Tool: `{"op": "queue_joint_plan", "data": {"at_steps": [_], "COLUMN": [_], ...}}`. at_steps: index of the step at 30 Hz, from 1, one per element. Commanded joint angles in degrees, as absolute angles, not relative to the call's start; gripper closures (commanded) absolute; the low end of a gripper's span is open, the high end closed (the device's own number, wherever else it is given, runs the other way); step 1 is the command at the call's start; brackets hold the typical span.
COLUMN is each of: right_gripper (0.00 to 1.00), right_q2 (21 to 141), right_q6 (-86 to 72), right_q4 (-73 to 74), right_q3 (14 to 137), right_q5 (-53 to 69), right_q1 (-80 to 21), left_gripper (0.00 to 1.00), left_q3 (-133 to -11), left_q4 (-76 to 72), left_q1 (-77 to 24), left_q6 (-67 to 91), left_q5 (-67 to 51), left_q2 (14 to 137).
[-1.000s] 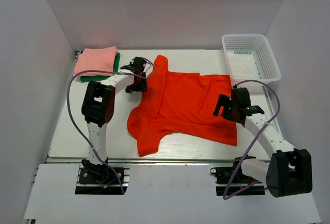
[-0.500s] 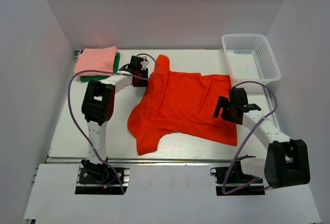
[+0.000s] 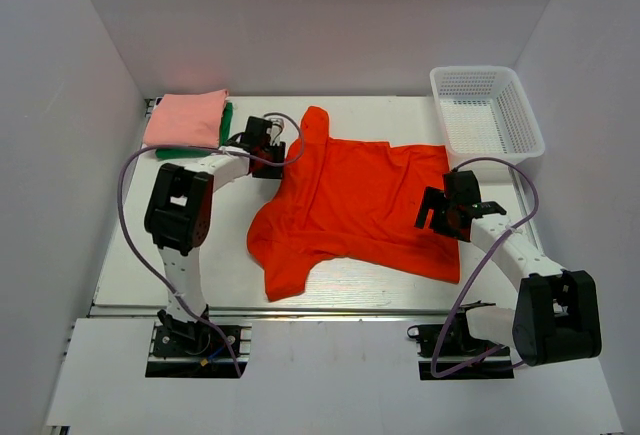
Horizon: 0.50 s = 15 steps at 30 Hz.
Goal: Fold and stack the t-shirts
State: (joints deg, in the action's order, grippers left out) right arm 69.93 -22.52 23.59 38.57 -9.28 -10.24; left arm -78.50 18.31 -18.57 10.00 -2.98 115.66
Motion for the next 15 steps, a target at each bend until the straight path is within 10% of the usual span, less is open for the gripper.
{"op": "queue_joint_plan", "data": {"at_steps": [1,12,15], "right_gripper": [0.1,0.1,0.1], "right_q2": [69.8,68.7,68.7], "right_q6": [-22.9,-22.8,-22.9], "right_q4": [22.6,22.8,22.8], "right_q3": [38.6,38.4,38.2], "right_q5": [-10.1,-10.8,-11.2], "right_q1": [-10.0,-10.0,-10.1], "left_gripper": [0.47,0.47,0.65], "left_q3": [-78.2,-89.4,-90.8], "left_q4": [16.9,21.0,20.5], "left_q1": [-18.8,-18.8,-18.8], "left_q6": [9.6,10.2,10.2], "left_q5": [-3.9,-2.4,-2.4], "left_q2": [109.7,123.6,125.5]}}
